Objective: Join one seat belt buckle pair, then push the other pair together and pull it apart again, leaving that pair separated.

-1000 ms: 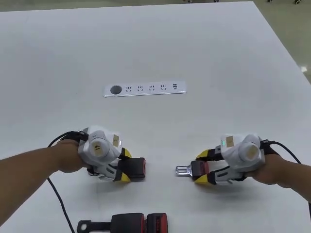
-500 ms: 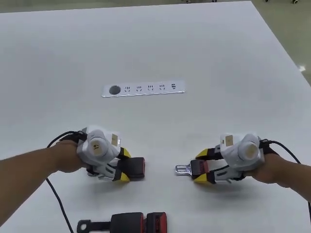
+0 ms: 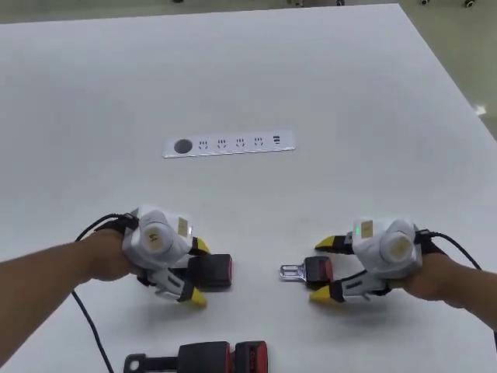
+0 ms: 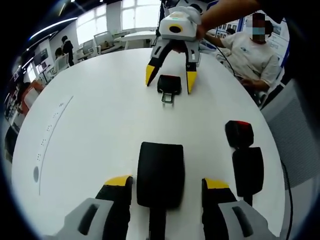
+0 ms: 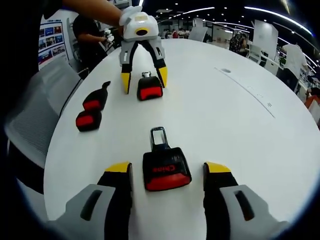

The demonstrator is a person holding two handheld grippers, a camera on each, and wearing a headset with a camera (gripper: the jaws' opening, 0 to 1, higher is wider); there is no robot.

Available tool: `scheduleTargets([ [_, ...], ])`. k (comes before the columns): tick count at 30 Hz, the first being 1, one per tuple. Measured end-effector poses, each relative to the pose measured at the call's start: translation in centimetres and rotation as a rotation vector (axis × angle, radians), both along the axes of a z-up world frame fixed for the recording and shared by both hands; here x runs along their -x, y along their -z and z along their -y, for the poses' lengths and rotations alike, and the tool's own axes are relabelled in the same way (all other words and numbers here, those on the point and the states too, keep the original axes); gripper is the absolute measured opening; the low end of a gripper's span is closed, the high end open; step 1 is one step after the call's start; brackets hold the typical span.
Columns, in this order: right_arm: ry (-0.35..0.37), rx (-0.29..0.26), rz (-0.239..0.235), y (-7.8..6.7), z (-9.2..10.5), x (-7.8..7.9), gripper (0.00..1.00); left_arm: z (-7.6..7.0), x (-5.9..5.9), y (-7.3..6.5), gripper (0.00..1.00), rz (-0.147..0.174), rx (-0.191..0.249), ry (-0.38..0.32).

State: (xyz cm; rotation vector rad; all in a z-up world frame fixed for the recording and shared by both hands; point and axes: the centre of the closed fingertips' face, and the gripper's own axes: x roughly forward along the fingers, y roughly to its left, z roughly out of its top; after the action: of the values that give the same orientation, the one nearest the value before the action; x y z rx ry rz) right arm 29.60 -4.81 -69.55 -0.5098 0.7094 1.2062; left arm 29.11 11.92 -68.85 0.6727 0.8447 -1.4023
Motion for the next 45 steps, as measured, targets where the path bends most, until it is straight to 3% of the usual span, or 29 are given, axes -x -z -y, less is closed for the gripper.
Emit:
scheduleTargets([
  [2, 0.035, -0.035, -0.014, -0.4, -0.3, 0.0, 0.57, 0.1, 0.1, -0.4, 0.69, -0.001, 0.013, -0.013],
  [6, 0.085, -0.044, 0.006, -0.9, -0.3, -0.5, 0.63, 0.0, 0.0, -1.5, 0.71, 0.001, 0.034, -0.059],
  [9, 0.178, -0.082, 0.025, -1.7, -0.2, -1.1, 0.66, 0.5, 0.0, -2.9, 0.77, -0.011, 0.094, -0.14],
  [12, 0.255, -0.099, 0.056, -2.3, 0.1, -1.7, 0.68, -0.4, -0.5, -2.9, 0.82, -0.007, 0.09, -0.204],
  [17, 0.378, -0.15, 0.096, -3.9, 0.1, -2.0, 0.73, -1.6, -1.5, -2.6, 0.85, 0.003, 0.129, -0.311],
  [19, 0.397, -0.156, 0.103, -4.3, 0.0, -1.6, 0.76, -1.5, -1.1, -3.7, 0.88, 0.015, 0.146, -0.35],
  [22, 0.452, -0.165, 0.124, -4.8, 0.0, -1.3, 0.78, -2.6, -1.6, -3.9, 0.91, 0.036, 0.16, -0.416],
  [26, 0.518, -0.208, 0.131, -6.0, -0.1, -0.9, 0.82, -3.1, -1.3, -5.5, 0.93, 0.035, 0.212, -0.524],
  [28, 0.525, -0.201, 0.132, -6.1, -0.1, -0.7, 0.84, -3.5, -1.4, -5.9, 0.94, 0.04, 0.23, -0.567],
  [33, 0.574, -0.225, 0.156, -6.9, -0.1, -0.6, 0.84, -4.4, -0.3, -7.1, 0.96, 0.063, 0.254, -0.62],
  [39, 0.628, -0.247, 0.177, -8.3, -0.2, 0.4, 0.85, -6.5, -0.1, -7.9, 1.0, 0.077, 0.302, -0.718],
  [41, 0.639, -0.246, 0.189, -8.7, -0.1, 0.5, 0.86, -6.2, 0.4, -9.6, 1.0, 0.083, 0.363, -0.778],
  [42, 0.645, -0.247, 0.192, -8.8, 0.0, 0.4, 0.86, -6.7, 0.3, -9.7, 1.0, 0.089, 0.374, -0.789],
  [45, 0.654, -0.237, 0.2, -8.9, -0.1, 1.0, 0.87, -7.4, 1.4, -9.7, 1.0, 0.093, 0.363, -0.797],
])
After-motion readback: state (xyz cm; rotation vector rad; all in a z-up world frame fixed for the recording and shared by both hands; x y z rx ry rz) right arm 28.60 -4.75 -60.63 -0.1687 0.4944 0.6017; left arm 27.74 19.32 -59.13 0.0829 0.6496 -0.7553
